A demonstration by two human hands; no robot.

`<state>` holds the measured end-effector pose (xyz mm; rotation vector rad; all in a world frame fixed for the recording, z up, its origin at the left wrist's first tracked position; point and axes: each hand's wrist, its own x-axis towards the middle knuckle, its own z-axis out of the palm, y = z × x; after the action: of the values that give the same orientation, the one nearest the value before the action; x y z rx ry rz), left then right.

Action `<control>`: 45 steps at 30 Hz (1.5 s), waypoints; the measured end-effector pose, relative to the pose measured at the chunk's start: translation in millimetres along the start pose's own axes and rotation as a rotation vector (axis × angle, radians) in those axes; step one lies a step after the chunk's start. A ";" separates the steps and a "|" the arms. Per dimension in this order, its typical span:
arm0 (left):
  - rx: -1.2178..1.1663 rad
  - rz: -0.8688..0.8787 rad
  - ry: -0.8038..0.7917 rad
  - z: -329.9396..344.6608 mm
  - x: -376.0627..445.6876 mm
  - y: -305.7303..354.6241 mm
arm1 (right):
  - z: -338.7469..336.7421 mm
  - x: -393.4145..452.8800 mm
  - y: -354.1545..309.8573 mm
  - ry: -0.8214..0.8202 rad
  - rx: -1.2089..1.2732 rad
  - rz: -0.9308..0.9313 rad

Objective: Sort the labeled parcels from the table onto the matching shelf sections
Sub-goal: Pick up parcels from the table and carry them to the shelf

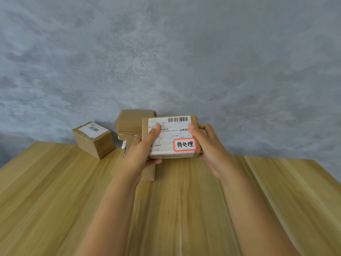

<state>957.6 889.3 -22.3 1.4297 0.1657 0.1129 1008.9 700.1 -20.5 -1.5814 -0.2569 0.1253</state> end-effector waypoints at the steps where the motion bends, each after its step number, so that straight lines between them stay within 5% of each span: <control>1: 0.000 0.005 -0.002 -0.9 -2.3 -0.7 | -0.2 -2.6 0.5 -0.003 -0.019 -0.006; 9: 0.031 0.062 0.068 4.9 -14.1 -4.3 | -4.8 -12.8 5.4 -0.004 -0.016 -0.028; 15: 0.062 0.065 -0.011 2.0 -14.9 -8.6 | -16.5 -13.8 1.5 0.140 0.086 -0.040; 23: 0.776 0.313 0.188 10.1 -3.3 -4.2 | -43.5 -22.8 10.5 0.238 0.188 -0.050; 31: 1.404 0.425 -0.046 29.0 -0.3 5.9 | -65.9 -41.0 26.8 0.249 0.200 -0.041; 38: 1.666 0.543 -0.130 31.3 -2.2 8.9 | -70.3 -69.4 32.5 0.267 0.233 -0.023; 45: 1.794 0.812 -0.297 56.7 -4.7 0.8 | -79.6 -117.8 24.9 0.457 0.196 -0.021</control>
<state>963.2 833.4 -13.8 3.1981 -0.7946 0.4882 916.1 594.2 -52.3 -1.3690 0.0945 -0.2217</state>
